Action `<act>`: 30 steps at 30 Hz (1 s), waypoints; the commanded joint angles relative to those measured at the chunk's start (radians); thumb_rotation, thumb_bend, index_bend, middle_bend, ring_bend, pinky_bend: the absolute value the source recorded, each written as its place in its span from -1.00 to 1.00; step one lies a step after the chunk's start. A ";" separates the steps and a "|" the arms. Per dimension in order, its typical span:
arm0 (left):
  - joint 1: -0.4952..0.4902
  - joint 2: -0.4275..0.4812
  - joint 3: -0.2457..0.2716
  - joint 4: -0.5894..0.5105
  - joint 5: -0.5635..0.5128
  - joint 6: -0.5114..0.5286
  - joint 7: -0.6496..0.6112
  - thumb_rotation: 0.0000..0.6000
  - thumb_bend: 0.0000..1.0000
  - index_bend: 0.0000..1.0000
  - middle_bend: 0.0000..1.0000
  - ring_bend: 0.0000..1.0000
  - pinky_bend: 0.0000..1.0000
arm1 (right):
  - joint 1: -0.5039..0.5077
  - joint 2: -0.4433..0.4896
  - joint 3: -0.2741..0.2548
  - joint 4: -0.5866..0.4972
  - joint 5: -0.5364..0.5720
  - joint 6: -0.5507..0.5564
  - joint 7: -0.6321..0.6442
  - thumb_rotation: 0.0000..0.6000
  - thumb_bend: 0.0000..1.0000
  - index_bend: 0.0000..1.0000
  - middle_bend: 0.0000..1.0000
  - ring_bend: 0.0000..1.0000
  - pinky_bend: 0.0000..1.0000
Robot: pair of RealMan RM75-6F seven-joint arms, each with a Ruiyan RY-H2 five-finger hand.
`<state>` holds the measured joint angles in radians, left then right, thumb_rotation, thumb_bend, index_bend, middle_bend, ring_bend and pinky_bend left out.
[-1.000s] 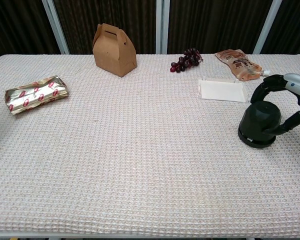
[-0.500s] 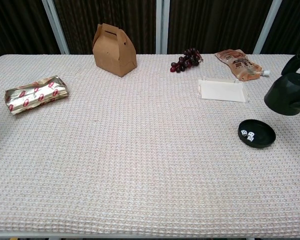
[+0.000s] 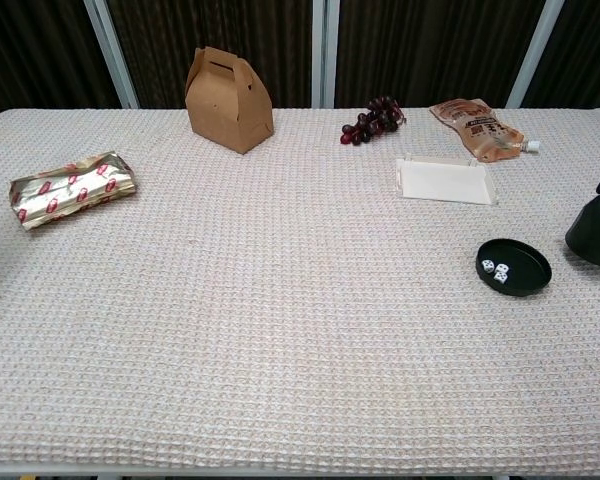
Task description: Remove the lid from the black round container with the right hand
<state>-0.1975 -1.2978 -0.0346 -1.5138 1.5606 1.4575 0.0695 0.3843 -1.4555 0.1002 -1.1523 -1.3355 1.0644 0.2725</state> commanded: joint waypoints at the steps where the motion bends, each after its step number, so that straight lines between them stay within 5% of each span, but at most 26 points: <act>1: 0.000 0.000 0.000 0.000 0.000 0.000 0.000 1.00 -0.96 -0.55 -0.66 -0.85 -0.47 | 0.005 0.028 -0.007 -0.026 -0.003 -0.028 0.022 1.00 -1.00 -0.65 -0.65 -1.00 -1.00; 5: 0.000 0.000 0.000 0.000 0.000 0.000 0.000 1.00 -0.96 -0.55 -0.66 -0.85 -0.47 | -0.001 0.056 0.003 -0.058 -0.014 -0.005 0.044 1.00 -1.00 -0.79 -0.86 -1.00 -1.00; 13: 0.000 0.000 0.000 0.000 0.000 0.000 0.000 1.00 -0.96 -0.55 -0.66 -0.85 -0.47 | -0.044 0.151 0.017 -0.188 -0.087 0.144 0.074 1.00 -1.00 -0.81 -0.87 -1.00 -1.00; 24: 0.000 0.000 0.000 0.000 0.000 0.000 0.000 1.00 -0.96 -0.55 -0.66 -0.85 -0.47 | -0.147 0.196 -0.053 -0.302 -0.166 0.324 -0.313 1.00 -1.00 -0.88 -0.93 -1.00 -1.00; 30: 0.000 0.000 0.000 0.000 0.000 0.000 0.000 1.00 -0.96 -0.55 -0.66 -0.85 -0.47 | -0.203 0.179 -0.095 -0.305 -0.235 0.416 -0.360 1.00 -1.00 -0.88 -0.93 -1.00 -1.00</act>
<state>-0.1975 -1.2978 -0.0346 -1.5138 1.5606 1.4575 0.0695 0.2060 -1.2722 0.0251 -1.4501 -1.5440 1.4506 -0.0749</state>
